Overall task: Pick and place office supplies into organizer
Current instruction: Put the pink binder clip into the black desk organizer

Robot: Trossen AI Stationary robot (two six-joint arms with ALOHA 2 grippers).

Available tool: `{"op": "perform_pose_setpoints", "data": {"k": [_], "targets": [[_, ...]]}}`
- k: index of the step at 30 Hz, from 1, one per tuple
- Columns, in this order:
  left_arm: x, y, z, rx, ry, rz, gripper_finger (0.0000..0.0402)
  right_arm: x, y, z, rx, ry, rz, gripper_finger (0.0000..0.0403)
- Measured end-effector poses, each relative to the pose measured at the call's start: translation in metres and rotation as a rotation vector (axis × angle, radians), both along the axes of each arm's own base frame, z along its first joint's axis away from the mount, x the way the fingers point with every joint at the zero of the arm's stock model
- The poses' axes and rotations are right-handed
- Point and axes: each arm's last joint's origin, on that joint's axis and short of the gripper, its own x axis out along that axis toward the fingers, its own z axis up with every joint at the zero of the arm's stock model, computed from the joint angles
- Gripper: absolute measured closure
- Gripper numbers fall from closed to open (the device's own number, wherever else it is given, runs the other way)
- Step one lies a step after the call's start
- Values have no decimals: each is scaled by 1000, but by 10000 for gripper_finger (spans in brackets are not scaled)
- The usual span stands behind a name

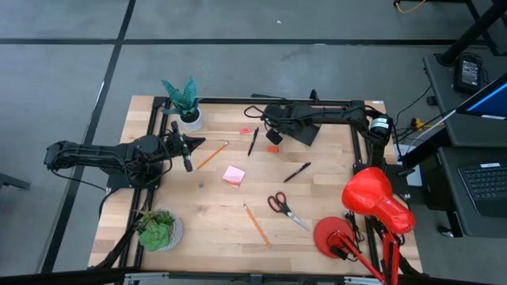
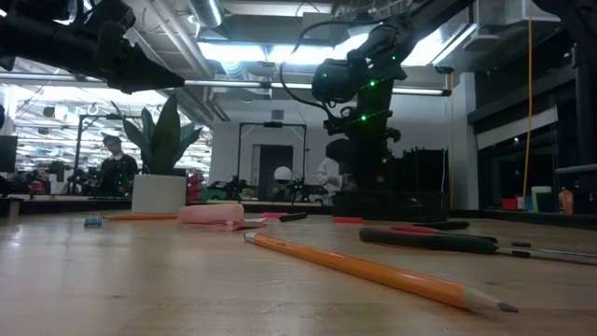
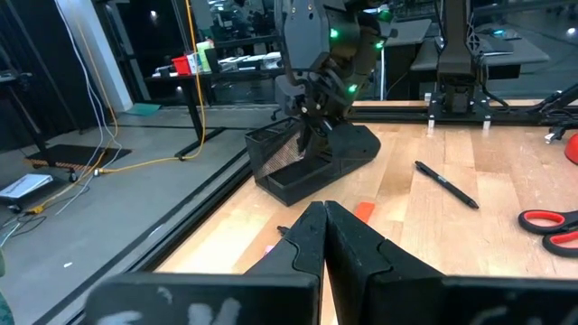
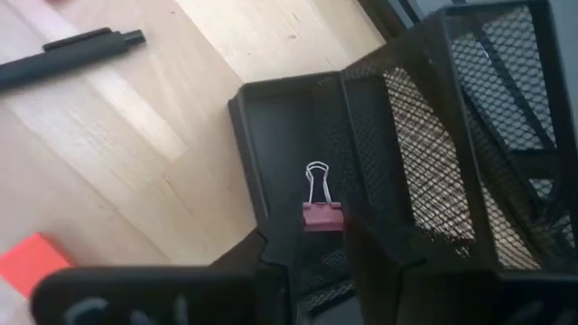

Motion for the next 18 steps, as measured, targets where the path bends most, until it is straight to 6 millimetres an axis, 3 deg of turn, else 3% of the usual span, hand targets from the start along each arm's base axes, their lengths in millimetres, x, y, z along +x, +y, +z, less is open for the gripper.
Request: {"op": "perform_pose_setpoints", "data": {"k": [6,10,18], "targets": [[0,0,0,0,0,0,398,0,0,0,1,-1,-2,366],[0,0,0,-3,-1,0,398,0,0,0,0,0,-2,363],[0,0,0,-19,-10,2,398,0,0,0,1,0,-2,229]]}}
